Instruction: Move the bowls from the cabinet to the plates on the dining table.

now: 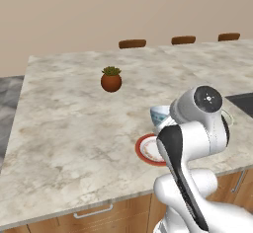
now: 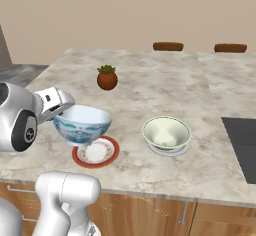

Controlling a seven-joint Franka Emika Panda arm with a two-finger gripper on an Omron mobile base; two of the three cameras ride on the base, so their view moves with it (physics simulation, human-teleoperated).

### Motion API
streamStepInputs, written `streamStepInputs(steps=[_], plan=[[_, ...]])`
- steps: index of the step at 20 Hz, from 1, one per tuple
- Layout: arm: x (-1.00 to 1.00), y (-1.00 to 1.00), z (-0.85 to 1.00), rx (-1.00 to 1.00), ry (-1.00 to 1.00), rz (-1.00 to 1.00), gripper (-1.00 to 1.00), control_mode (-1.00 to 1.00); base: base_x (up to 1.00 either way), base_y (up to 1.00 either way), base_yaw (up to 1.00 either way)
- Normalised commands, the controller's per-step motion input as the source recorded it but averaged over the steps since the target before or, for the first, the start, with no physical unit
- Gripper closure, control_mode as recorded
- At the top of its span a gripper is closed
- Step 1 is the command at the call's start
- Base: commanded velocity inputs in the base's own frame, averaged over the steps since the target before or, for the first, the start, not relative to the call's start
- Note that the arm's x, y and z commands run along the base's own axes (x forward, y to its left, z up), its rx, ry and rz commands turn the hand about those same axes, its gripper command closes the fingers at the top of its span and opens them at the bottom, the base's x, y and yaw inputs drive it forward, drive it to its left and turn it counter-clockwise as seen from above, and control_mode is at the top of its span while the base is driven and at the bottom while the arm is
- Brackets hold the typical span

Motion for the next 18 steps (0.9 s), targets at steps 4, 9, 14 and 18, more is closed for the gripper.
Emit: streamStepInputs(steps=[4,9,14,18], plan=[[0.6,0.33,-0.31,0.07,-0.19,-0.09,1.0,-1.0,0.0,0.0,0.0],[0.45,0.2,-0.47,0.03,-0.14,-0.11,1.0,-1.0,0.0,0.0,0.0],[0.2,0.01,-0.27,0.0,-0.03,-0.2,1.0,-1.0,0.0,0.0,0.0],[0.24,0.0,-0.44,0.0,0.0,-0.23,1.0,-1.0,0.0,0.0,0.0]])
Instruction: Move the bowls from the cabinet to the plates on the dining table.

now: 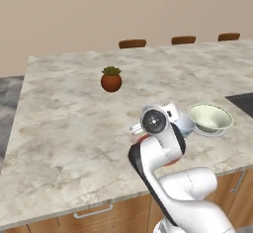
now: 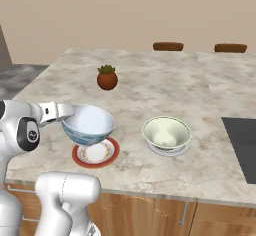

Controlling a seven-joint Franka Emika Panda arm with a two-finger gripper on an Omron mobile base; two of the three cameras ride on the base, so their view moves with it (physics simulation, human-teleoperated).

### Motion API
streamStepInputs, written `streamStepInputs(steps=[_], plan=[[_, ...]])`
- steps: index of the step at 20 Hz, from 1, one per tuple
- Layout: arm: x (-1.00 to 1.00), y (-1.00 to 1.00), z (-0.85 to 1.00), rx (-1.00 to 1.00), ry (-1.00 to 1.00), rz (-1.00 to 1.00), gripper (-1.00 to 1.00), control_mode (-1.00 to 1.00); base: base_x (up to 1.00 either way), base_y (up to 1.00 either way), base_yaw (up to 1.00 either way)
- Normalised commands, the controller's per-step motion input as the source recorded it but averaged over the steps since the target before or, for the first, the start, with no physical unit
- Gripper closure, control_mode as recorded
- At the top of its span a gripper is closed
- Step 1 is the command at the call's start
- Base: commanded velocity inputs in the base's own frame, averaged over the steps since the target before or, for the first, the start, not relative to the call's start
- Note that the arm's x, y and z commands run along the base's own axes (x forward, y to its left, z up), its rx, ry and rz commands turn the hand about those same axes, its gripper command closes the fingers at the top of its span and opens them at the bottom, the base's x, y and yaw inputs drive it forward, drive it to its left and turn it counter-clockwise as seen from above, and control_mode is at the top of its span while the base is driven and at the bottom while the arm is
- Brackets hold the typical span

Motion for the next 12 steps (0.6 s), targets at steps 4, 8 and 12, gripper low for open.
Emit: streamStepInputs(steps=[4,8,12], plan=[[0.18,0.0,-0.21,0.0,0.0,-0.21,1.0,-1.0,0.0,0.0,0.0],[0.39,0.06,-0.14,0.0,0.0,-0.15,1.0,-1.0,0.0,0.0,0.0],[0.76,0.19,-0.18,0.0,0.0,-0.03,1.0,-1.0,0.0,0.0,0.0]])
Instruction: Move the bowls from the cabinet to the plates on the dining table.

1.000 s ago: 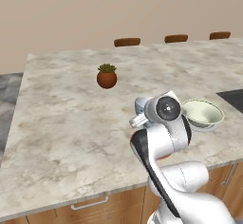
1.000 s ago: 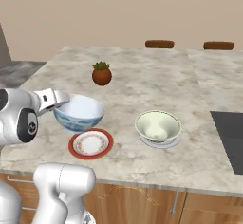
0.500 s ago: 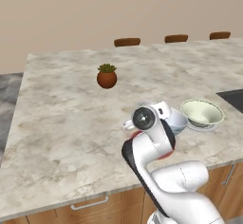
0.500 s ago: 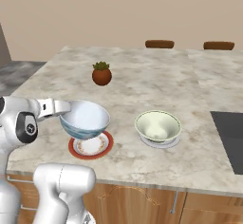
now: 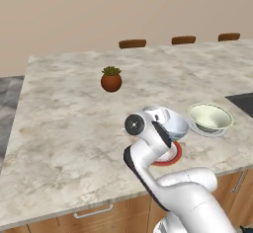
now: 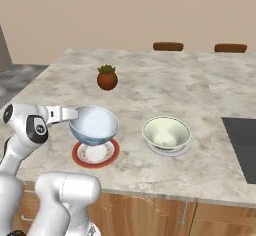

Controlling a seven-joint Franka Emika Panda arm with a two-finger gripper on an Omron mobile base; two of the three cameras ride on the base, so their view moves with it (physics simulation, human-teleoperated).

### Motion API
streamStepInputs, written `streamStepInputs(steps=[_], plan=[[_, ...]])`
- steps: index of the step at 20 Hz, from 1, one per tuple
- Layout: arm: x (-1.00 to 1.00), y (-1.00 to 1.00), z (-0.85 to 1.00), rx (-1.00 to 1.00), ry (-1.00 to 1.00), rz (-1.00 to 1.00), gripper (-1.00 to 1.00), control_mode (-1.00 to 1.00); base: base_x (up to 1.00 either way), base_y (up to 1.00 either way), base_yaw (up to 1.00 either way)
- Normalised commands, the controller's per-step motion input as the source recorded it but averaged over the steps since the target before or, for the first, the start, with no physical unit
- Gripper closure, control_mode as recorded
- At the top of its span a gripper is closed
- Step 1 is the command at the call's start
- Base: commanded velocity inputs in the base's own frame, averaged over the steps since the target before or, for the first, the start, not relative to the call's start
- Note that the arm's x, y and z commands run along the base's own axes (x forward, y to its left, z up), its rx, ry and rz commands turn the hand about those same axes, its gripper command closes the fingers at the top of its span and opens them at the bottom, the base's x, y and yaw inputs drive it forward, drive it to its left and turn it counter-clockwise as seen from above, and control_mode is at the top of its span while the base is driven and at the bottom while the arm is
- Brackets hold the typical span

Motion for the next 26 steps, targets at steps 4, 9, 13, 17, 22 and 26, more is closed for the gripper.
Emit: streamStepInputs(steps=[4,9,13,17,22,26], plan=[[0.57,0.16,-0.09,0.0,0.02,0.0,1.0,-1.0,0.0,0.0,0.0],[0.02,0.08,0.0,0.01,0.06,0.0,1.0,-1.0,0.0,0.0,0.0],[0.0,0.0,0.0,0.04,0.0,0.0,1.0,-1.0,0.0,0.0,0.0],[0.23,0.0,-0.49,0.0,0.0,0.0,1.0,-1.0,0.0,0.0,0.0],[0.16,0.0,-0.39,0.0,0.0,0.0,1.0,-1.0,0.0,0.0,0.0],[0.08,-0.01,-0.1,0.0,0.0,0.0,1.0,-1.0,0.0,0.0,0.0]])
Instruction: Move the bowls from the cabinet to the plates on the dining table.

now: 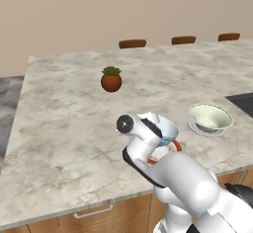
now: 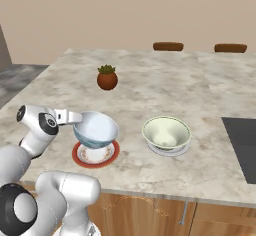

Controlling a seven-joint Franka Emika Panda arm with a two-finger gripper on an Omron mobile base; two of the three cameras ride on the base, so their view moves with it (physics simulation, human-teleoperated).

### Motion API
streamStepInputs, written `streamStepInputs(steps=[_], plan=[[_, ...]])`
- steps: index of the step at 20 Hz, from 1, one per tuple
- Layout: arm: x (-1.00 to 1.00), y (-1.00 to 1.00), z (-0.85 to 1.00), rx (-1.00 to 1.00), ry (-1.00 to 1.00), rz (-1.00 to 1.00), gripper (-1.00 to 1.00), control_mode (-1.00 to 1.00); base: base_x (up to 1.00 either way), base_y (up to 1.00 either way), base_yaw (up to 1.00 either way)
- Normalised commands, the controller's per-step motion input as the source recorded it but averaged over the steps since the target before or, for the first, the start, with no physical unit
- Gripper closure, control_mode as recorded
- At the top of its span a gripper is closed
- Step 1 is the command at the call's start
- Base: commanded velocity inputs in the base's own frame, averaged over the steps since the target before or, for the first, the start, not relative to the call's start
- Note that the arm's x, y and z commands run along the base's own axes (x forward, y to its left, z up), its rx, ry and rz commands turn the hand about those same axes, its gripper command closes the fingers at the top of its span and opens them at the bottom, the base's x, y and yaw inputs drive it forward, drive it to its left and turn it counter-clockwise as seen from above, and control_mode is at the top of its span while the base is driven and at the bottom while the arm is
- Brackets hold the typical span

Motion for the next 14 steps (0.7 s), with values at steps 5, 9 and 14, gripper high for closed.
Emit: streamStepInputs(steps=[5,9,14], plan=[[0.0,-0.08,-0.02,-0.01,0.0,-0.01,1.0,-1.0,0.0,0.0,0.0],[0.0,-0.11,-0.04,-0.01,0.0,-0.01,1.0,-1.0,0.0,0.0,0.0],[-0.16,-0.01,0.0,0.0,0.0,0.0,1.0,-1.0,0.0,0.0,0.0]])
